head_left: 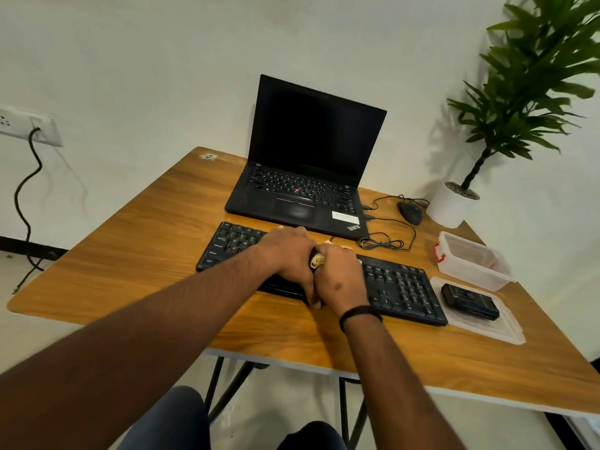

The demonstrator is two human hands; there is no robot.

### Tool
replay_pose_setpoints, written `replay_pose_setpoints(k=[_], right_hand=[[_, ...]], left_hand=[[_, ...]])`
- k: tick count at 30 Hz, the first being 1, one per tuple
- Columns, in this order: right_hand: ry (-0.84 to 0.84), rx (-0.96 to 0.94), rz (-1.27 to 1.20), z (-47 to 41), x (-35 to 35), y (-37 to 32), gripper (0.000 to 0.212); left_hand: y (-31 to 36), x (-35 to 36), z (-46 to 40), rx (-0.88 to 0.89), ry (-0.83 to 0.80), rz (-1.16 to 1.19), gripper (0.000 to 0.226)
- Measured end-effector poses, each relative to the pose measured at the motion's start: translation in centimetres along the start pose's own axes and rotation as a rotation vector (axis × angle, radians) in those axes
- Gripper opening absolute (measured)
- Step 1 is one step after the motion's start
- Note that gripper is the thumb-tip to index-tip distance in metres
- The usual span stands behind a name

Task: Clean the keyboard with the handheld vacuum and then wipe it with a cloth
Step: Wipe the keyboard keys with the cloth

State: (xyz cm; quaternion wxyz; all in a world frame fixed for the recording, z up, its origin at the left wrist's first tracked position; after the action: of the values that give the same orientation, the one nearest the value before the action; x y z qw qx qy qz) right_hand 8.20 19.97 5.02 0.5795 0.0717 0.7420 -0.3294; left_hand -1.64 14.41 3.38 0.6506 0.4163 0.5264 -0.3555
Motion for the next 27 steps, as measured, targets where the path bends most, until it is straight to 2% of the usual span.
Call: replay_pose_setpoints(k=[3,7,8,11,12,15,22,25,27], right_hand=[[-0.096,-0.074,0.013,2.6,-1.4,1.0,0.037],[-0.217,-0.096,-0.013,4.1,-3.8,2.6,0.04],[-0.181,-0.064,-0.048,3.7,-4.4,3.0,0.041],[0.148,0.104,-0.078,1.5,-5.4,4.3,0.04],[0.208,0.154,-0.092,1.1,-5.1,4.4,0.038],[0.135,0.159,-0.066,1.2,-2.7,3.6,0.033],[-0.028,-0.1,0.096,6.5,-1.7,2.5,0.034],[-0.072,-0.104,-0.009,6.5,-3.1,4.2,0.041],[0.057,-0.026,-0.152,5.4,-4.4,5.3,0.041]], left_hand=[[-0.3,0.0,-0.2,0.001,0.012,0.004,0.09],[-0.2,-0.2,-0.2,-0.007,0.011,0.017,0.101],[-0.2,-0.2,-0.1,-0.009,0.012,0.022,0.104],[-0.1,-0.4,0.3,-0.013,0.008,0.044,0.11],[-0.1,-0.4,0.3,-0.013,0.007,0.046,0.112],[-0.2,-0.3,0.2,-0.025,0.007,0.035,0.116],[0.0,-0.7,-0.2,-0.03,-0.009,0.031,0.104],[0.1,-0.8,-0.1,-0.038,-0.031,0.041,0.113],[0.0,-0.7,0.0,-0.05,-0.035,0.082,0.104]])
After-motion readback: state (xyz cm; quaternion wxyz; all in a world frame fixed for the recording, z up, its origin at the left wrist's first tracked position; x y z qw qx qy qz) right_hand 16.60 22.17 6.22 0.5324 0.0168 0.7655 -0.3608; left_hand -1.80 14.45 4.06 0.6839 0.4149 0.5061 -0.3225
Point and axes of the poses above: each hand's wrist, its own z-axis away from the middle knuckle, its own x-axis out of the palm, y = z × x, the point moved 3 cm from there along -z, towards the middle knuckle, and after that the axes turned 9 degrees about x, right-handed, at the moved point
